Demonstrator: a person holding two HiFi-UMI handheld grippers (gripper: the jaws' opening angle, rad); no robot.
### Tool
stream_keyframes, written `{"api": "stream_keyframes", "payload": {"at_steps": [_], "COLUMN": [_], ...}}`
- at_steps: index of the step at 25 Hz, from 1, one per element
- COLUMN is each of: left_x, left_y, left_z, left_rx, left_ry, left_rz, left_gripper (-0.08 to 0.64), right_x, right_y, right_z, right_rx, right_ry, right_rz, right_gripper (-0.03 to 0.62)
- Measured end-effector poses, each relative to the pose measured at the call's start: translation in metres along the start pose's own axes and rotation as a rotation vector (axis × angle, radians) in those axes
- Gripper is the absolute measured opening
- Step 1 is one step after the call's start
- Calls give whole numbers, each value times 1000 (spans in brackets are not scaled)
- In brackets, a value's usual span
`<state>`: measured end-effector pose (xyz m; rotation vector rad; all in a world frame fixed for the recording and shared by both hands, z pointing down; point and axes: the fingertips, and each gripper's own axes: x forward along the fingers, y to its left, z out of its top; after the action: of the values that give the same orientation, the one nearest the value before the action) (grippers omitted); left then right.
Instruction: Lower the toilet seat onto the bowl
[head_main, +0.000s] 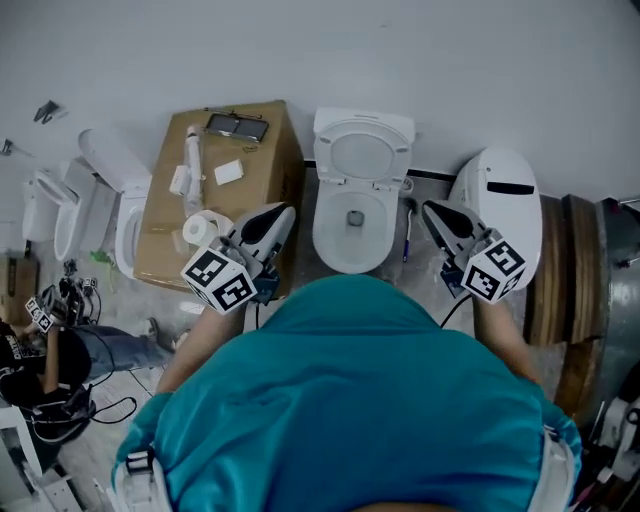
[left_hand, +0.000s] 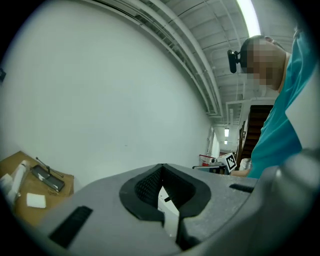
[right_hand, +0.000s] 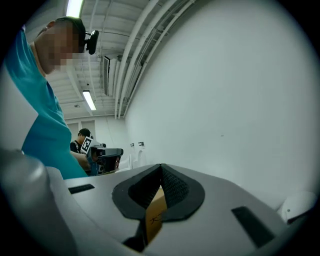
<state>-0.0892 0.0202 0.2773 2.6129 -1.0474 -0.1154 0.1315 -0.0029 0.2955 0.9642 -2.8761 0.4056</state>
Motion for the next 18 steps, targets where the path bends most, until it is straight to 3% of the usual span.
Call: {"api": "stream_keyframes", "payload": {"at_steps": [5, 9, 13, 18], "left_x": [82, 115, 126, 116], "left_y": [-1, 12, 46, 80], "left_z": [-9, -15, -19, -24], "left_rx": [-1, -5, -11, -24], "left_ry": [34, 81, 97, 134], "left_rz": [55, 71, 56, -10], "left_gripper": [3, 3, 3, 3], "right_x": [7, 23, 55, 89], "right_y": [-78, -111, -129, -127], "right_z": [19, 16, 2, -14], "right_rx": [-59, -63, -40, 18], "right_ry": [17, 31, 48, 79], "right_rz": [92, 114, 89, -1], "right_gripper": [2, 2, 3, 3]}}
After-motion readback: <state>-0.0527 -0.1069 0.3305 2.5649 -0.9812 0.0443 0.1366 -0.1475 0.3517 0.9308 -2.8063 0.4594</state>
